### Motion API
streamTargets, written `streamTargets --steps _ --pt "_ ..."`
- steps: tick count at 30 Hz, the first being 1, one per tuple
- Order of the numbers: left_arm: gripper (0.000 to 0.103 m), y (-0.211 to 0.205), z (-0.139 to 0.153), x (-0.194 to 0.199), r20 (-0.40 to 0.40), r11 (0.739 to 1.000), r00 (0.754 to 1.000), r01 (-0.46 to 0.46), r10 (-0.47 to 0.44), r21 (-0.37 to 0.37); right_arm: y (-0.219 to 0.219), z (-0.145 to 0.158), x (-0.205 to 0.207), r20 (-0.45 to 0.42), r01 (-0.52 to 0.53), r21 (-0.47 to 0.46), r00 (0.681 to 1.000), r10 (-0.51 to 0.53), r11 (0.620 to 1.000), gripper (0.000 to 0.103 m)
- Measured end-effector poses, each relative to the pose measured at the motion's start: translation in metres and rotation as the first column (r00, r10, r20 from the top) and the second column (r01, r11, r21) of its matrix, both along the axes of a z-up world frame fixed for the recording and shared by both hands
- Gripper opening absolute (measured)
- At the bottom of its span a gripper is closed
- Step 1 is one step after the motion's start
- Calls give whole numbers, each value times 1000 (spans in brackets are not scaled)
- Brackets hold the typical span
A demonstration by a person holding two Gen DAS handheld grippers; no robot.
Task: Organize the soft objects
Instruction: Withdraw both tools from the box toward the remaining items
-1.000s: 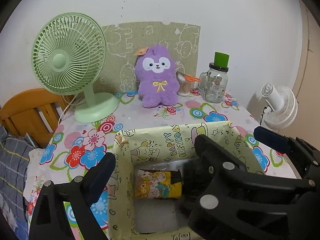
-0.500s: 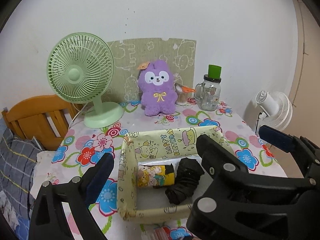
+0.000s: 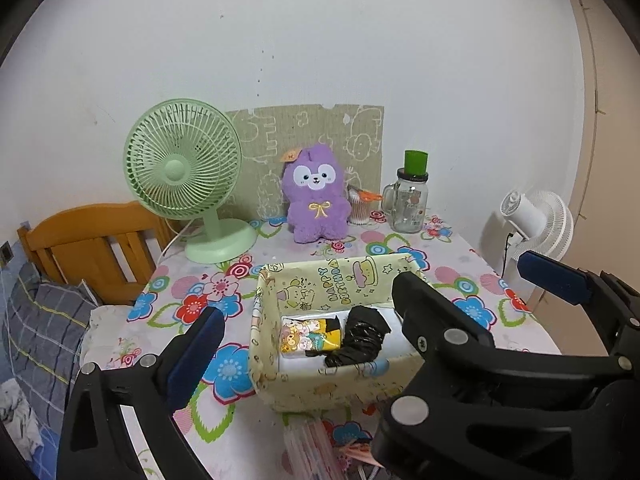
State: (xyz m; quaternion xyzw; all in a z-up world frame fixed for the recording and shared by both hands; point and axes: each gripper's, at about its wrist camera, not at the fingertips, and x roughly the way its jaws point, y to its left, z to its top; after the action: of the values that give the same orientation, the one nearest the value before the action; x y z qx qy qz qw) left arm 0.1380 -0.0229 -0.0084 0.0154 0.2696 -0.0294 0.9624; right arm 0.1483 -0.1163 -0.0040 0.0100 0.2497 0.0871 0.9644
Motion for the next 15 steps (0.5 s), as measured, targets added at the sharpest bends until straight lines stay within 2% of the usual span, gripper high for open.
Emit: streamTargets --steps 15 --pt "102 -5 11 -58 55 1000 999 -3 3 0 -4 15 -61 60 -9 -19 998 10 1000 98"
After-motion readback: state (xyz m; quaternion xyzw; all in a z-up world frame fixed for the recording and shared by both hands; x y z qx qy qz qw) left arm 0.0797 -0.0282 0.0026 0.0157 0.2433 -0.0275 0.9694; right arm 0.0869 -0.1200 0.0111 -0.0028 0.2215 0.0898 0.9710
